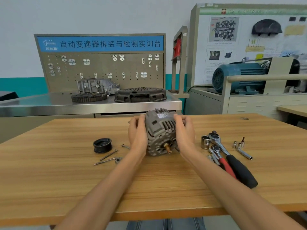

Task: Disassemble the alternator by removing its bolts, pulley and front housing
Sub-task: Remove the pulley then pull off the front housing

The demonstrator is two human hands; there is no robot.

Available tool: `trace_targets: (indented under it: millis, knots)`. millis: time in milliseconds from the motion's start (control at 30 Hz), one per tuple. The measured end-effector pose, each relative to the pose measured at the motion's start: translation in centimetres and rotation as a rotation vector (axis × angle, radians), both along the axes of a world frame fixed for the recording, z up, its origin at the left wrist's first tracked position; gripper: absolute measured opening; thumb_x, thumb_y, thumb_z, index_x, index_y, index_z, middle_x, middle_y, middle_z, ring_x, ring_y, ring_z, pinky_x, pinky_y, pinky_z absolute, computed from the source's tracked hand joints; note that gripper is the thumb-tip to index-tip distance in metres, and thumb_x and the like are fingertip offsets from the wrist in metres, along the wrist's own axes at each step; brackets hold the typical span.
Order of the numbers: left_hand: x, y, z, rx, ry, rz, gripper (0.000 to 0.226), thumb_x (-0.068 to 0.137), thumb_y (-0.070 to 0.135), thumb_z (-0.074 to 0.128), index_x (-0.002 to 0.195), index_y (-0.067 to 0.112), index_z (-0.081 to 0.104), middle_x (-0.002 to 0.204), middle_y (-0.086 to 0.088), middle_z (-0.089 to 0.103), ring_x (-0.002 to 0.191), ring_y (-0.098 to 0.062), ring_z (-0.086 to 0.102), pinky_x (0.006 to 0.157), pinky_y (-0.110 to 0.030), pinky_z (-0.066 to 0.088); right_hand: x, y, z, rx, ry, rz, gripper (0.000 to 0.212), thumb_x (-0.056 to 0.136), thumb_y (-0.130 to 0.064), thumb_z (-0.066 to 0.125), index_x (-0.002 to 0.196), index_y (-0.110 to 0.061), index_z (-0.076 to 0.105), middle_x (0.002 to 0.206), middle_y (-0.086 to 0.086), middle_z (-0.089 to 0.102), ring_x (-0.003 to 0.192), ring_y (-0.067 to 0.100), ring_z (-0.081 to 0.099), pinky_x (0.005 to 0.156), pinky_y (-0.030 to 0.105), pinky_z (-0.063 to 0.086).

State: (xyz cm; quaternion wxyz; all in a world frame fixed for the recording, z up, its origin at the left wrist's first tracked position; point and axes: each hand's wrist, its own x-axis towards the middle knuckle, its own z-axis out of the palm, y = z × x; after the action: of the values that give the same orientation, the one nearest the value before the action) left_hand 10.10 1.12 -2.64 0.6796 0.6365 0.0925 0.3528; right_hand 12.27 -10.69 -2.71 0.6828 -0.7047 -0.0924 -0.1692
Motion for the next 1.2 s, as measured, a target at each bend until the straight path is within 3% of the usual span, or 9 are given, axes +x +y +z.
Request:
trace_targets:
  millis: [167, 367, 500, 633, 800, 933, 1033, 1100, 1200]
  knots:
    - [-0.8, 0.2, -0.5, 0.228, -0.077, -0.048, 0.021, 0.096, 0.043, 0.044, 0.088, 0.026, 0.052, 0.091, 0.004, 0.059, 0.083, -0.009, 0.057, 0.066, -0.017, 0.043, -0.1, -1.9, 0.7, 0.179, 0.151, 0.083, 0.022, 0.092, -0.048, 0.047, 0.089, -0.027, 0.043, 0.101, 0.006, 0.06, 0.096, 0.022, 0.059, 0.09, 0.045, 0.048]
    - [-0.9, 0.4, 3.7, -0.202, 0.452, -0.191, 0.063, 0.087, 0.057, 0.043, 0.131, 0.012, 0.045, 0.116, -0.017, 0.061, 0.103, -0.032, 0.059, 0.086, -0.045, 0.05, 2.4, -2.7, 5.2, -0.157, 0.45, 0.203, 0.065, 0.09, -0.059, 0.035, 0.128, -0.007, 0.047, 0.118, 0.016, 0.06, 0.102, 0.03, 0.06, 0.089, 0.042, 0.05]
    - [-2.0, -0.3, 5.6, -0.256, 0.601, -0.279, 0.053, 0.087, 0.061, 0.046, 0.099, 0.011, 0.061, 0.071, -0.011, 0.069, 0.064, -0.025, 0.063, 0.052, -0.029, 0.049, 2.5, -1.9, 4.7, -0.128, 0.527, 0.095, 0.089, 0.083, -0.061, 0.048, 0.146, -0.009, 0.012, 0.135, 0.018, 0.045, 0.117, 0.033, 0.05, 0.097, 0.045, 0.045]
    - [-2.2, -1.7, 3.9, -0.147, 0.461, -0.166, 0.03, 0.09, 0.039, 0.051, 0.095, 0.01, 0.059, 0.074, -0.007, 0.067, 0.066, -0.023, 0.062, 0.054, -0.028, 0.045, 1.9, -2.2, 2.8, 0.111, 0.387, 0.101, 0.036, 0.084, -0.035, 0.055, 0.108, -0.009, 0.048, 0.086, 0.005, 0.062, 0.073, 0.02, 0.059, 0.058, 0.029, 0.044]
    - [-2.1, -1.4, 2.3, -0.178, 0.245, -0.075, 0.043, 0.092, 0.033, 0.051, 0.132, 0.022, 0.042, 0.109, -0.007, 0.063, 0.095, -0.025, 0.063, 0.089, -0.044, 0.051, 1.0, -1.8, 2.2, 0.183, 0.224, 0.056, 0.018, 0.084, -0.03, 0.056, 0.089, -0.014, 0.048, 0.082, 0.002, 0.059, 0.075, 0.018, 0.058, 0.063, 0.031, 0.044]
    - [-2.6, -1.7, 0.1, 0.063, 0.057, 0.03, 0.047, 0.095, 0.028, 0.052, 0.139, 0.03, 0.035, 0.125, 0.003, 0.049, 0.111, -0.016, 0.052, 0.101, -0.039, 0.042, 1.3, -1.4, 1.7, 0.176, 0.048, 0.096, 0.012, 0.086, -0.029, 0.056, 0.092, -0.02, 0.05, 0.094, 0.003, 0.062, 0.088, 0.017, 0.059, 0.067, 0.03, 0.042]
    - [-2.4, -0.6, 0.4, -0.126, 0.032, 0.17, 0.048, 0.095, 0.031, 0.048, 0.14, 0.022, 0.033, 0.143, -0.007, 0.031, 0.108, -0.016, 0.041, 0.088, -0.031, 0.035, 2.1, -1.4, 1.9, 0.156, 0.091, 0.187, 0.015, 0.088, -0.033, 0.054, 0.098, -0.023, 0.047, 0.098, 0.003, 0.062, 0.092, 0.017, 0.06, 0.078, 0.036, 0.048]
    - [-1.9, 0.8, 0.9, -0.263, 0.143, 0.17, 0.045, 0.096, 0.032, 0.044, 0.137, 0.014, 0.039, 0.137, -0.012, 0.043, 0.098, -0.018, 0.047, 0.078, -0.03, 0.036, 2.2, -1.3, 2.1, 0.131, 0.135, 0.211, 0.025, 0.089, -0.037, 0.053, 0.106, -0.02, 0.046, 0.101, 0.004, 0.062, 0.093, 0.018, 0.061, 0.082, 0.038, 0.049]
    - [-1.5, 1.2, 0.8, -0.411, 0.299, -0.23, 0.046, 0.095, 0.045, 0.037, 0.104, 0.011, 0.066, 0.096, -0.011, 0.073, 0.085, -0.025, 0.067, 0.068, -0.033, 0.05, 2.3, -1.1, 2.7, 0.06, 0.234, 0.152, 0.042, 0.086, -0.045, 0.054, 0.108, -0.009, 0.05, 0.101, 0.009, 0.064, 0.092, 0.022, 0.062, 0.087, 0.043, 0.05]
